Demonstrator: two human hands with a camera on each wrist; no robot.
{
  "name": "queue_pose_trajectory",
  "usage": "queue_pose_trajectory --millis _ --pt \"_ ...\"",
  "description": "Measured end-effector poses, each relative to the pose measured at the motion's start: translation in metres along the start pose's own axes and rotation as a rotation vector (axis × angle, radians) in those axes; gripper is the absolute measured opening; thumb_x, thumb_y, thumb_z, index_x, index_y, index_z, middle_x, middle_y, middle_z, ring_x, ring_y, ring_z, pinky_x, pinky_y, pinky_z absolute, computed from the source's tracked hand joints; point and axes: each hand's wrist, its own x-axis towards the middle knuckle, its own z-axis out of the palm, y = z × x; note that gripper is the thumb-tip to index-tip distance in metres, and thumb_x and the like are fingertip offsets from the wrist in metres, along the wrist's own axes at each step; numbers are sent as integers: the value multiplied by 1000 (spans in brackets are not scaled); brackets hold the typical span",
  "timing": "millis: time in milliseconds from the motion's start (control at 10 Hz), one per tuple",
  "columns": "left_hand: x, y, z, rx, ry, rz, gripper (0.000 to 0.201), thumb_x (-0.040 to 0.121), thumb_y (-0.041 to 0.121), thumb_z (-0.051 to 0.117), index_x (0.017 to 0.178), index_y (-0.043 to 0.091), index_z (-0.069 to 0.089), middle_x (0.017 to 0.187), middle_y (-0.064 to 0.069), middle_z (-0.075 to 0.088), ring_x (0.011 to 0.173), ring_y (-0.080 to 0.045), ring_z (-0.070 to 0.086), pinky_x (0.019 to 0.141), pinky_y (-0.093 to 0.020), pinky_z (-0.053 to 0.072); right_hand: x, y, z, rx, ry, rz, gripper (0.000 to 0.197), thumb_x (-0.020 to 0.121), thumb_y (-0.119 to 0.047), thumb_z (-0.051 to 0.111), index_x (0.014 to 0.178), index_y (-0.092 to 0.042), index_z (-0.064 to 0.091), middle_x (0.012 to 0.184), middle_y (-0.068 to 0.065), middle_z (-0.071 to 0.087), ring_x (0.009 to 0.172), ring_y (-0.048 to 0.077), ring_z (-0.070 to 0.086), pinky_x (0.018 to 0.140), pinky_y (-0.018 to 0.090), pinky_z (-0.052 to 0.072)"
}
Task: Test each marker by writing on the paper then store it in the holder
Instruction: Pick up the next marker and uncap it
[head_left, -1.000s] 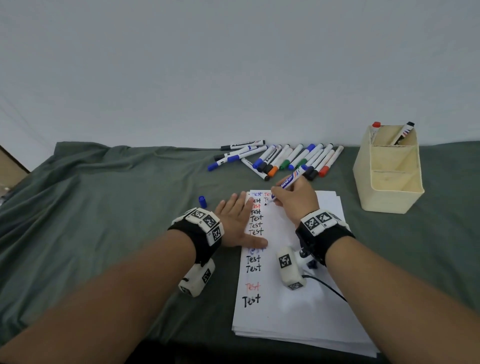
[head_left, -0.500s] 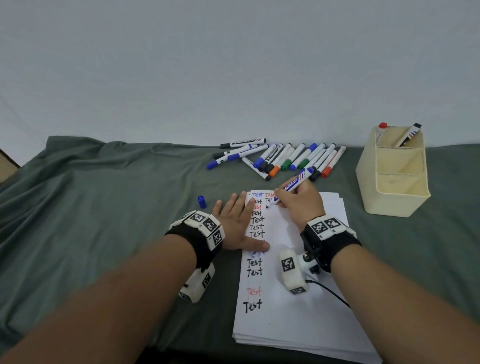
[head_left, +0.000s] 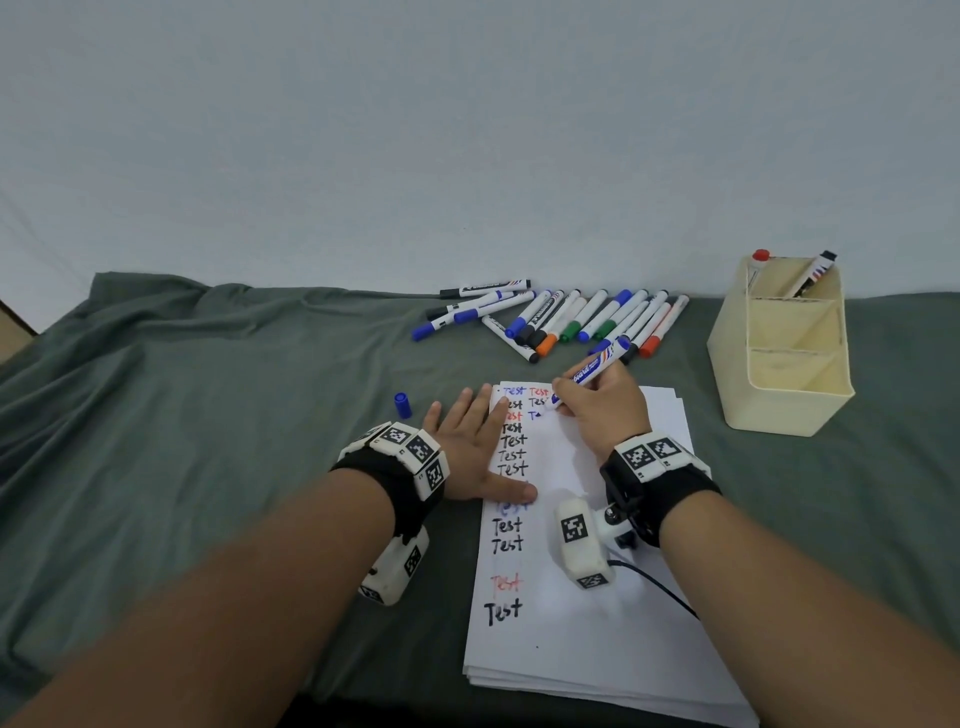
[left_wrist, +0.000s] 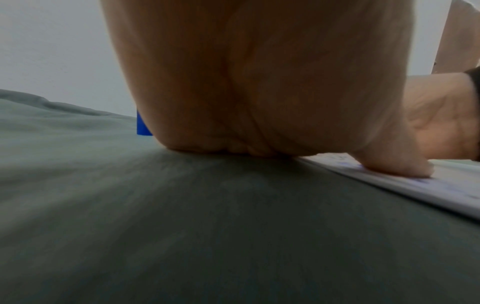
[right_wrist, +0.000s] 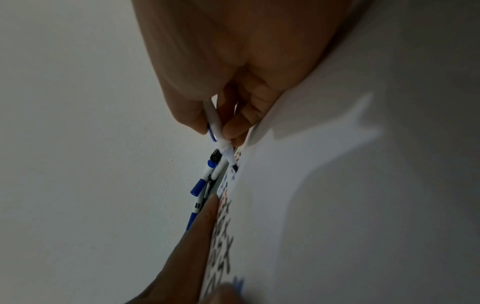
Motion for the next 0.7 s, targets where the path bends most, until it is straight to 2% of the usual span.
queue_pose_trajectory --millis 200,300,400,500,700 --pt "0 0 0 -7 0 -2 125 70 91 42 151 24 -25 157 1 -35 146 -21 -28 118 -54 -12 1 1 -1 -7 -3 3 9 88 -18 73 92 -16 65 82 5 73 67 7 66 57 14 45" --pt "-1 0 0 -9 -4 0 125 70 91 42 151 24 -25 157 1 -35 146 -21 -29 118 -54 -12 0 1 -1 -17 -8 13 9 87 -17 72 92 -15 65 82 5 73 72 13 68 63 21 49" --pt "-1 0 0 -7 -1 1 125 70 91 42 151 24 -25 157 1 -35 146 -21 -29 118 -54 -12 1 1 -2 22 28 23 8 86 -17 72 90 -17 65 83 5 74 73 14 68 66 24 50" --pt "0 -1 1 -7 -4 3 125 70 92 41 151 24 -26 157 1 -35 146 -21 -29 118 -54 -12 1 1 -2 24 25 21 9 86 -19 73 90 -17 65 83 3 73 73 12 68 63 20 47" --pt "1 0 0 -6 2 6 125 69 92 42 151 24 -25 157 1 -35 146 -21 -28 118 -55 -11 1 0 -3 10 26 31 8 86 -16 70 90 -17 63 84 5 72 71 12 66 62 21 46"
